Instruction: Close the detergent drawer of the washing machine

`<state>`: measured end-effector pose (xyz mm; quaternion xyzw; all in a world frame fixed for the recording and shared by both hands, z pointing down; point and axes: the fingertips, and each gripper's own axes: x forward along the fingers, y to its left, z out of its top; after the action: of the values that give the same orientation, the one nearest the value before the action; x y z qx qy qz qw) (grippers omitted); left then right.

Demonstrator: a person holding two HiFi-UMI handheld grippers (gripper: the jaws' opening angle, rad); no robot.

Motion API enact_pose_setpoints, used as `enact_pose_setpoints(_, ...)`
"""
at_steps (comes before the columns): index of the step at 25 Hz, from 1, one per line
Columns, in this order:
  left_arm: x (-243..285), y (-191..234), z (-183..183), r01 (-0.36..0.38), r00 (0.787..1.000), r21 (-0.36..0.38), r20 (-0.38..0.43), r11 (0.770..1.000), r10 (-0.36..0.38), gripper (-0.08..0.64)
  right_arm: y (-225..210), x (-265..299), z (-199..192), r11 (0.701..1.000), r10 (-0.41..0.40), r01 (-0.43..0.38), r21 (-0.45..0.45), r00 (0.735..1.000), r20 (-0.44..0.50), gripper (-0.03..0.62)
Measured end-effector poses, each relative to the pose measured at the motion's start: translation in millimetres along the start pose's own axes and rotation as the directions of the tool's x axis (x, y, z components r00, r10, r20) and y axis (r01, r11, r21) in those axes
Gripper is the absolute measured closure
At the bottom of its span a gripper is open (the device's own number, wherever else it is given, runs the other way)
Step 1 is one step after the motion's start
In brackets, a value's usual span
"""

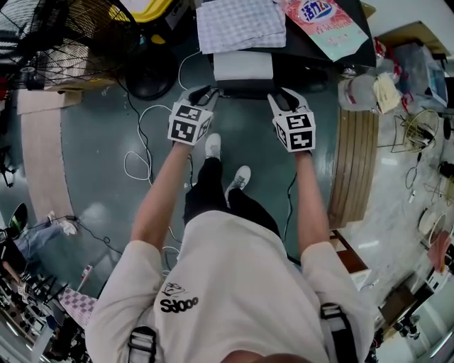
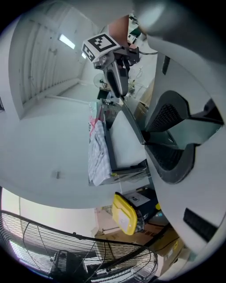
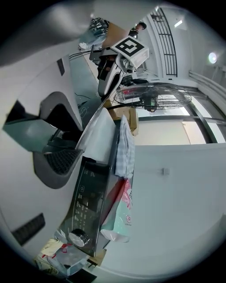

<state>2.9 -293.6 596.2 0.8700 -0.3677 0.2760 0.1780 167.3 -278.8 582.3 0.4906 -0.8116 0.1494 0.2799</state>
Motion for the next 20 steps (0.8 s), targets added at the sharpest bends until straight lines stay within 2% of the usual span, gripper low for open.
enact_pose_setpoints(9,20,25,19,-0.005,0.999,-0.079,0.04,0.997,0.008,0.463,-19,25,22,1.0,-0.024,0.024,-0.01,1.0,0.021,0.471)
enact_pose_setpoints(20,34,41,31,-0.002,0.996,-0.148,0.093,0.989,0.016,0.462,-33,40,33,0.997,-0.06,0.057,0.055,0.996,0.062,0.471)
